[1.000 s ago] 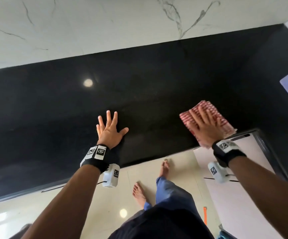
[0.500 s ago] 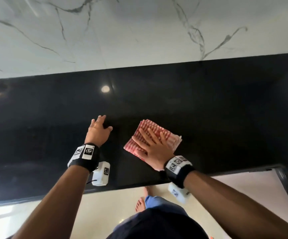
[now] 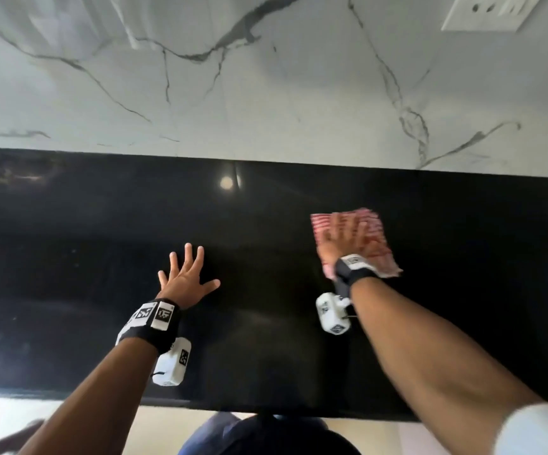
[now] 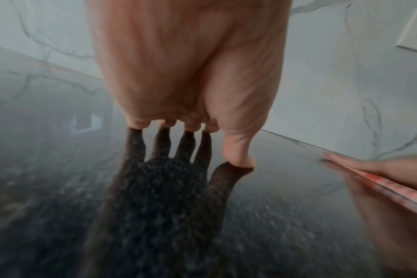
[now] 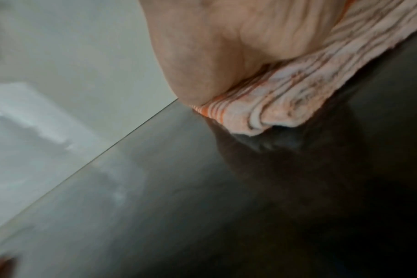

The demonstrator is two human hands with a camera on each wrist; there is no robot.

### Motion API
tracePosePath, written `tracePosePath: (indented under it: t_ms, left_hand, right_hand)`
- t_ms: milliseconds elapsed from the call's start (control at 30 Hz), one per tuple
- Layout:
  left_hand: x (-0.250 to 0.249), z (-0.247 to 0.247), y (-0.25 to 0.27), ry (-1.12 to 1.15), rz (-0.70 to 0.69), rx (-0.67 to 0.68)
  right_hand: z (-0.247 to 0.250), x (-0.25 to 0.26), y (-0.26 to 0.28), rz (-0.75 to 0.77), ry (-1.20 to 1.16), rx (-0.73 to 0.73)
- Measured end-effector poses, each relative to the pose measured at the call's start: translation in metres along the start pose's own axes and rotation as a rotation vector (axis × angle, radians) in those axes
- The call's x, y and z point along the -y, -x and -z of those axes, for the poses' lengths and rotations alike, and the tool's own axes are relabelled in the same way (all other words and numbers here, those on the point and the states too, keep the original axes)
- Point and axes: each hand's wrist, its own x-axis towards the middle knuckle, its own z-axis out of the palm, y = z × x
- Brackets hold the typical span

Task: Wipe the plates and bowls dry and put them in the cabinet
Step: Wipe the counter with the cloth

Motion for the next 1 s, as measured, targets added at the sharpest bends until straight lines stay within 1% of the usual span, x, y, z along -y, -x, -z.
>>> tracePosePath:
  t_ms: [33,100,167,200,233,300,333,367,400,500,533,600,700,733,800,833,900,933,967,1000]
  left_hand:
    - [0.0,0.001,0.0,-0.004,0.003,0.009]
    - [0.003,0.002,-0.001,0.013,0.001,0.013]
    - [0.009,0.0,-0.002,0.047,-0.001,-0.029]
    - [0.011,-0.001,-0.002,0.074,0.004,-0.057]
    - [0.013,-0.003,-0.001,0.109,0.016,-0.086]
    - [0.018,-0.006,-0.001,0.167,0.035,-0.136]
    - [0.019,-0.008,-0.001,0.18,0.037,-0.143]
    - [0.02,-0.009,-0.001,0.187,0.035,-0.139]
    - [0.022,-0.01,-0.002,0.19,0.034,-0.128]
    - [0.023,-0.013,-0.003,0.184,0.032,-0.105]
    - [0.022,-0.012,-0.003,0.177,0.028,-0.098]
    - [0.02,-0.01,-0.003,0.159,0.027,-0.078]
    - [0.018,-0.007,-0.001,0.156,0.033,-0.039]
    - [0.019,-0.006,-0.002,0.155,0.034,-0.03]
    - [0.018,-0.005,-0.002,0.146,0.038,-0.016]
    - [0.019,-0.004,-0.003,0.144,0.041,-0.008]
    - [0.019,-0.004,-0.004,0.14,0.045,-0.005]
    - [0.02,-0.004,-0.004,0.138,0.044,-0.006]
    - [0.02,-0.005,-0.006,0.146,0.044,-0.009]
    - [0.02,-0.007,-0.007,0.157,0.044,-0.017]
  right_hand:
    - [-0.01,0.028,-0.003,0.119,0.039,0.023]
    - [-0.029,0.086,0.015,0.312,0.072,0.07]
    - [-0.045,0.127,0.041,0.466,0.096,0.054]
    - [-0.049,0.132,0.049,0.525,0.11,0.032]
    - [-0.05,0.125,0.047,0.562,0.121,0.031]
    - [-0.045,0.087,0.025,0.593,0.208,-0.002]
    - [-0.038,0.062,0.008,0.593,0.267,-0.025]
    - [-0.025,0.037,-0.012,0.543,0.283,-0.026]
    - [-0.009,0.012,-0.031,0.49,0.307,-0.07]
    - [0.048,-0.049,-0.058,0.257,0.274,-0.151]
    - [0.063,-0.059,-0.066,0.171,0.264,-0.143]
    - [0.075,-0.053,-0.078,-0.026,0.158,-0.093]
    - [0.068,-0.014,-0.097,-0.296,-0.121,-0.166]
    - [0.067,0.002,-0.101,-0.34,-0.175,-0.165]
    - [0.068,0.035,-0.1,-0.308,-0.183,-0.119]
    - [0.06,0.054,-0.106,-0.249,-0.16,-0.096]
    - [0.043,0.099,-0.118,-0.066,-0.1,-0.052]
    - [0.029,0.127,-0.115,0.028,-0.045,0.006]
    - [0.013,0.158,-0.11,0.137,-0.015,0.035]
    - [-0.001,0.189,-0.095,0.236,0.015,0.078]
